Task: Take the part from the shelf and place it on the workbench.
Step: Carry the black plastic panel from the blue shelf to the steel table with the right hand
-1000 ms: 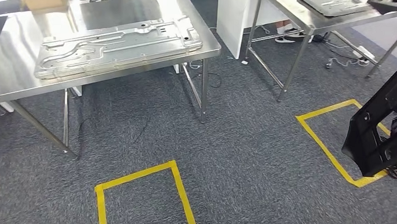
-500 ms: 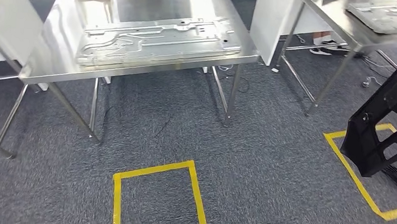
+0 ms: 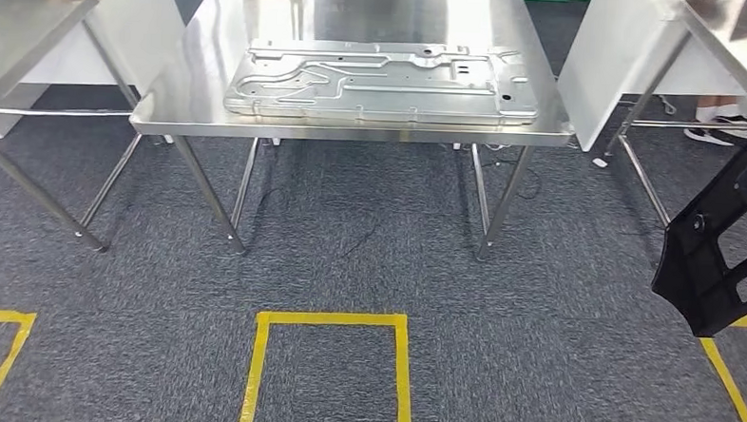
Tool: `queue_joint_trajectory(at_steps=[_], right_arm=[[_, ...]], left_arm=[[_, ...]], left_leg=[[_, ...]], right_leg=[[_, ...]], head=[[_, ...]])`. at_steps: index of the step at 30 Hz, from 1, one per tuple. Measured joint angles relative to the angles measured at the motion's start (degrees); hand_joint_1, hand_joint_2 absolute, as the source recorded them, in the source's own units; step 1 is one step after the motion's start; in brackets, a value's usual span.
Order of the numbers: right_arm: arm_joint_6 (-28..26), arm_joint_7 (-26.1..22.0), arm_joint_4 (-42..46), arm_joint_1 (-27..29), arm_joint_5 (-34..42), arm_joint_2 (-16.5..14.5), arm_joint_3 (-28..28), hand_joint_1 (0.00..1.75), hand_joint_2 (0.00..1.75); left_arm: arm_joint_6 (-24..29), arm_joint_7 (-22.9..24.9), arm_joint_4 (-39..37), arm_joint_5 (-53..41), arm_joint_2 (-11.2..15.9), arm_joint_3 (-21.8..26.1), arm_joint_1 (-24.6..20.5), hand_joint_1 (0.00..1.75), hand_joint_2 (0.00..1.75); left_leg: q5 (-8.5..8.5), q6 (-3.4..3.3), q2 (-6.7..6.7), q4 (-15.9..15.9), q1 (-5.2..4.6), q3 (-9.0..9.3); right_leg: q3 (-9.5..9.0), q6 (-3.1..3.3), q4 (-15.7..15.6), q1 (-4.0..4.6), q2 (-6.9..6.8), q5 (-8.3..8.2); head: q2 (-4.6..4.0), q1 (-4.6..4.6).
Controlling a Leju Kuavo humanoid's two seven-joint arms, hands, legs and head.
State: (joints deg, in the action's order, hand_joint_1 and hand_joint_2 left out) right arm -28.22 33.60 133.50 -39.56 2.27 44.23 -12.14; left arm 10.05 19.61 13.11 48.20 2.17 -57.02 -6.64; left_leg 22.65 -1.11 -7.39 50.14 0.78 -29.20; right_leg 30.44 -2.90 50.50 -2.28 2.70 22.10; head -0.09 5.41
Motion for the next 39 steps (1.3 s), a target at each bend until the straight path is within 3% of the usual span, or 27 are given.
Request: queue_joint_trajectory(at_steps=[1,3,5,6,7,8,10,12,14,16,18,20,21,22,25,27,31,33,35,37,39], right_arm=[[0.0,0.07,0.0,0.0,0.04,0.03,0.1,1.75,1.75],[-0.01,0.2,0.0,0.02,0.09,0.21,0.35,1.75,1.75],[-0.01,0.25,0.0,0.13,0.13,0.36,0.49,1.75,1.75],[-0.01,0.27,0.0,0.22,0.14,0.36,0.49,1.75,1.75],[0.0,0.28,0.0,0.3,0.16,0.36,0.49,1.75,1.75],[-0.01,0.29,0.0,0.36,0.17,0.36,0.5,1.75,1.75],[-0.01,0.3,0.0,0.38,0.18,0.38,0.55,1.75,1.75],[0.01,0.28,0.0,0.35,0.19,0.49,0.61,1.75,1.75],[0.1,0.26,0.0,0.28,0.22,0.62,0.65,1.75,1.75],[0.32,0.24,0.01,0.13,0.28,0.75,0.7,1.75,1.75],[0.52,0.2,0.02,-0.15,0.34,0.9,0.81,1.75,1.75],[0.65,0.22,0.02,-0.33,0.46,1.03,0.87,1.75,1.75],[0.7,0.25,0.02,-0.35,0.53,1.08,0.86,1.75,1.75],[0.74,0.26,0.02,-0.39,0.58,1.13,0.84,1.75,1.75],[0.69,0.26,0.02,-0.76,0.58,1.24,0.82,1.75,1.75],[0.62,0.27,0.02,-1.05,0.58,1.28,0.82,1.75,1.75],[0.48,0.33,0.0,-1.38,0.57,1.3,0.79,1.75,1.75],[0.38,0.35,0.0,-1.6,0.51,1.36,0.8,1.75,1.75],[0.33,0.35,0.0,-1.81,0.42,1.49,0.75,1.75,1.75],[0.25,0.34,0.0,-2.13,0.22,1.67,0.68,1.75,1.75],[0.17,0.42,0.0,-2.23,0.02,1.78,0.52,1.75,1.75]], left_arm=[[0.01,0.11,0.0,0.03,-0.02,-0.08,0.04,0.0,1.75],[0.01,0.35,0.0,0.04,-0.04,-0.24,0.0,0.0,1.75],[0.02,0.52,0.0,0.05,-0.08,-0.44,-0.08,0.0,1.75],[0.02,0.57,0.0,0.05,-0.11,-0.53,-0.08,0.0,1.75],[0.02,0.6,0.0,0.05,-0.14,-0.61,-0.07,0.0,1.75],[0.02,0.61,0.0,0.04,-0.14,-0.66,-0.06,0.0,1.75],[0.02,0.62,0.0,0.02,-0.14,-0.7,-0.05,0.0,1.75],[-0.02,0.56,0.0,-0.06,-0.14,-0.72,-0.13,0.0,1.75],[-0.21,0.28,0.0,-0.14,-0.15,-0.75,-0.21,0.0,1.75],[-0.66,-0.15,0.0,-0.14,-0.19,-0.78,-0.15,0.0,1.75],[-1.27,-0.45,0.0,-0.02,-0.22,-0.78,-0.21,0.0,1.75],[-1.99,-0.6,0.0,0.24,-0.31,-0.78,-0.32,0.0,1.75],[-2.34,-0.68,0.0,0.38,-0.41,-0.78,-0.3,0.0,1.75],[-2.62,-0.79,0.0,0.52,-0.53,-0.78,-0.27,0.0,1.75],[-3.05,-1.17,0.0,0.96,-0.78,-0.78,-0.23,0.0,1.75],[-3.14,-1.28,0.0,1.11,-0.84,-0.77,-0.22,0.0,1.75],[-3.14,-1.35,-0.01,1.19,-0.9,-0.78,0.02,0.0,1.75],[-3.14,-1.44,-0.02,1.2,-0.97,-0.78,-0.01,0.0,1.75],[-3.19,-1.55,-0.02,1.22,-1.09,-0.77,-0.14,0.0,1.75],[-3.25,-1.61,-0.02,1.22,-1.17,-0.77,-0.24,0.0,1.75],[-3.29,-1.69,-0.02,1.17,-1.3,-0.77,-0.16,0.0,1.75]], left_leg=[[1.05,0.18,1.52,1.92,-0.13,-0.93],[4.74,0.38,5.16,10.13,-0.34,-5.0],[7.12,0.49,6.26,18.13,-0.25,-9.46],[6.69,0.51,6.39,19.09,-0.23,-10.32],[5.15,0.49,6.58,17.38,-0.21,-9.88],[2.78,0.39,7.17,13.45,-0.21,-8.27],[-1.47,-0.05,9.97,4.43,-0.5,-4.19],[-2.81,-0.61,11.47,0.54,-0.85,-2.48],[-2.68,-1.18,10.08,0.57,-0.88,-2.63],[-2.6,-1.83,8.64,0.57,-0.68,-2.5],[-2.53,-2.36,7.4,0.52,-0.54,-2.3],[-2.44,-2.63,6.2,0.54,-0.61,-2.22],[-2.39,-2.68,5.6,0.55,-0.67,-2.11],[-2.33,-2.68,5.0,0.56,-0.7,-1.95],[-2.03,-2.35,3.57,0.6,-0.79,-1.38],[-1.83,-2.11,3.12,0.58,-1.0,-1.34],[-2.01,-4.75,3.19,0.33,-1.38,-1.33],[-2.54,-5.43,3.43,-1.77,-1.31,0.02],[-3.48,-5.59,3.74,-4.93,-0.94,2.18],[-3.7,-4.83,3.9,-6.06,-0.42,3.14],[-3.27,-3.84,3.94,-6.01,0.38,3.25]], right_leg=[[-0.34,0.39,-0.38,-0.04,-0.74,-0.07],[-0.97,1.05,-0.76,0.1,-2.18,0.12],[-1.54,1.34,-0.76,0.28,-3.65,0.66],[-1.9,1.32,-0.76,0.3,-4.35,0.98],[-2.33,1.2,-0.76,0.31,-5.02,1.34],[-2.87,1.01,-0.75,0.3,-5.69,1.75],[-3.91,0.4,-0.7,0.59,-6.88,2.65],[-4.47,-0.22,-0.68,0.99,-7.91,3.3],[-4.72,-0.77,-0.75,1.01,-8.98,3.75],[-4.14,-1.25,1.32,0.72,-7.67,5.58],[-0.7,-1.43,8.75,0.6,-4.64,9.49],[4.21,-1.41,17.51,0.7,-3.3,12.43],[5.67,-1.31,19.34,0.73,-3.13,12.23],[5.9,-1.15,18.49,0.73,-3.08,10.73],[1.33,-0.52,6.12,0.8,-2.4,3.25],[-0.55,-0.26,1.19,0.85,-1.85,1.14],[-0.78,-0.76,-0.11,0.54,-1.84,0.55],[-1.06,-0.89,-0.37,0.56,-1.76,-0.17],[-0.48,-1.11,1.23,0.95,-1.88,0.45],[2.48,-1.47,7.0,0.96,-2.02,3.89],[6.34,-2.22,14.17,0.3,-2.04,6.97]], head=[[0.0,0.01],[0.0,0.03],[0.0,0.02],[0.0,0.02],[0.0,0.02],[0.0,0.02],[0.0,0.02],[0.0,0.02],[0.0,0.02],[-0.01,0.0],[-0.01,-0.02],[0.0,-0.01],[0.0,-0.01],[0.0,-0.01],[0.0,-0.02],[0.0,-0.03],[0.0,-0.01],[0.0,0.03],[0.0,0.02],[0.0,-0.01],[0.0,0.02]])
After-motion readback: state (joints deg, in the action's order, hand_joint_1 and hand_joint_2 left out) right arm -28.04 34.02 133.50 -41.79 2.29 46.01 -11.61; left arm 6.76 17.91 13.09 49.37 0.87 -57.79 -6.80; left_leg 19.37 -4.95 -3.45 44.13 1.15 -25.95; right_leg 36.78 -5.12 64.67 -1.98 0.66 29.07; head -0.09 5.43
